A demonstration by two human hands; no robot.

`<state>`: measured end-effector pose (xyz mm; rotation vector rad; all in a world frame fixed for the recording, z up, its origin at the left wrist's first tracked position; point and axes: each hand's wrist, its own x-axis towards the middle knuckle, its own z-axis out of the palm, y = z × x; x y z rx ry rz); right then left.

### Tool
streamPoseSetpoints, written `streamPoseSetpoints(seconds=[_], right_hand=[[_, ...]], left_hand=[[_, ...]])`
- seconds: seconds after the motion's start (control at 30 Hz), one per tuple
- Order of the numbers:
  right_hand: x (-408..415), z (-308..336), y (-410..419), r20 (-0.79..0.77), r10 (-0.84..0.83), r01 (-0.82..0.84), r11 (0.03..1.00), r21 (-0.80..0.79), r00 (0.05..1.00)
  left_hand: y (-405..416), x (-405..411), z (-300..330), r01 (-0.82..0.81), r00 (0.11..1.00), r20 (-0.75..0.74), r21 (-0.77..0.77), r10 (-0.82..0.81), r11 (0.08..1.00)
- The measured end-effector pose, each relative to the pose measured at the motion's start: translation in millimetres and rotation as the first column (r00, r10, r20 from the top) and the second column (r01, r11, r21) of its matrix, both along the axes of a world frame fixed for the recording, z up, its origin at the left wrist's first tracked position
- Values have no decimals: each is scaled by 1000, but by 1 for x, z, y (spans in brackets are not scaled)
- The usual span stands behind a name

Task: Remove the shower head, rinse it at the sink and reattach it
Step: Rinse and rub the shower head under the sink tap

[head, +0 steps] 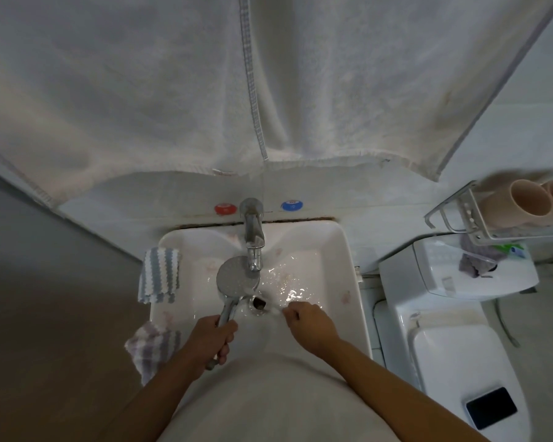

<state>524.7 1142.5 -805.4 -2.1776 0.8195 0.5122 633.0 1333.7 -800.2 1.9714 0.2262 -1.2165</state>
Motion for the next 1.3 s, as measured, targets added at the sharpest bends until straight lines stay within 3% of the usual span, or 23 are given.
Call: streamPoseSetpoints(seconds=[0.1, 0.27, 0.37, 0.53, 0.7, 0.77, 0.83, 1.0, 1.13, 1.3], right_hand=[[2, 0, -5, 20, -60, 62, 996, -69, 998], [-1, -2, -1, 12, -38, 38, 999, 2, 999], [0, -1, -8, 19, -103, 104, 991, -81, 995], [0, -4, -2, 8, -62, 61, 998, 17, 998], [3, -2, -8, 23, -88, 90, 989, -114, 996], [3, -2, -5, 26, -65, 66, 996, -56, 998], [1, -1, -2, 25, -56, 56, 998, -4, 998], [2, -2, -10, 11, -100, 101, 987, -126, 995], [2, -5, -4, 20, -75, 75, 997, -31, 997], [4, -6, -8, 11, -112, 113, 988, -109, 994]], left_hand=[[-1, 0, 1, 20, 1000, -10, 1, -20, 1000], [4, 0, 0, 66, 998, -2, -16, -66, 998], [5, -2, -1, 109, 994, 34, -33, -108, 993], [6, -2, -2, 114, 992, 57, -38, -112, 993], [2, -4, 1, 125, 990, 64, -27, -123, 992], [1, -5, 1, 135, 989, 66, -7, -134, 991], [2, -5, 1, 135, 988, 77, 2, -135, 991], [1, -6, 3, 212, 967, 142, 13, -212, 977], [4, -5, 1, 235, 954, 187, 16, -234, 972], [6, -5, 1, 303, 926, 222, 40, -305, 952]])
